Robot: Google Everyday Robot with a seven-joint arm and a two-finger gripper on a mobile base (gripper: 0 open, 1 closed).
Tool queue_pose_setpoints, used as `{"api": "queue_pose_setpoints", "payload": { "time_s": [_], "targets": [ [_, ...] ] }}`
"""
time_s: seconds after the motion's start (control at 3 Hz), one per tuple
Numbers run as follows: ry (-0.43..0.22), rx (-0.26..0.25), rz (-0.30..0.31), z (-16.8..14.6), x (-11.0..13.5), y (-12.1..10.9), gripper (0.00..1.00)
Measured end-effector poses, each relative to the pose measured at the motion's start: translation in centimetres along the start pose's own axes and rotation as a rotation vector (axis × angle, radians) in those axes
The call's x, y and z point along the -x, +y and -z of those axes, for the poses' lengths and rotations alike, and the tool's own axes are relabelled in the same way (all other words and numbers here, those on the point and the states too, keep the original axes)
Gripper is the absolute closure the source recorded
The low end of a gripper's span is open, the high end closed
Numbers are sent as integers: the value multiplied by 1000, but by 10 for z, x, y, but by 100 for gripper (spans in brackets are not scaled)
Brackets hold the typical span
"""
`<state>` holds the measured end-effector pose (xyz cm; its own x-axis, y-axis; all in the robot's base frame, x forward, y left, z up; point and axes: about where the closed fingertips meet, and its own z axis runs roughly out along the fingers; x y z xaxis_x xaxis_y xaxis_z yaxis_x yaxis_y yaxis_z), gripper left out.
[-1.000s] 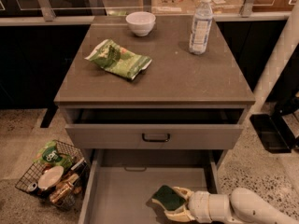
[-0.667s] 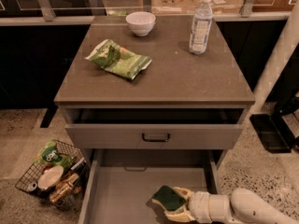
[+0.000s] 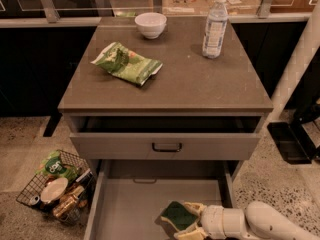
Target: Place sponge into middle drawer
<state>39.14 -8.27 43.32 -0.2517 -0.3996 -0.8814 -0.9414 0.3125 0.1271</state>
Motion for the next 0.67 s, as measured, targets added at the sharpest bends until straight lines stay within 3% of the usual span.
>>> {"api": "queue_pose_setpoints", "payload": {
  "time_s": [0.67],
  "targets": [
    [-1, 2, 0, -1, 0, 1, 0]
  ]
}}
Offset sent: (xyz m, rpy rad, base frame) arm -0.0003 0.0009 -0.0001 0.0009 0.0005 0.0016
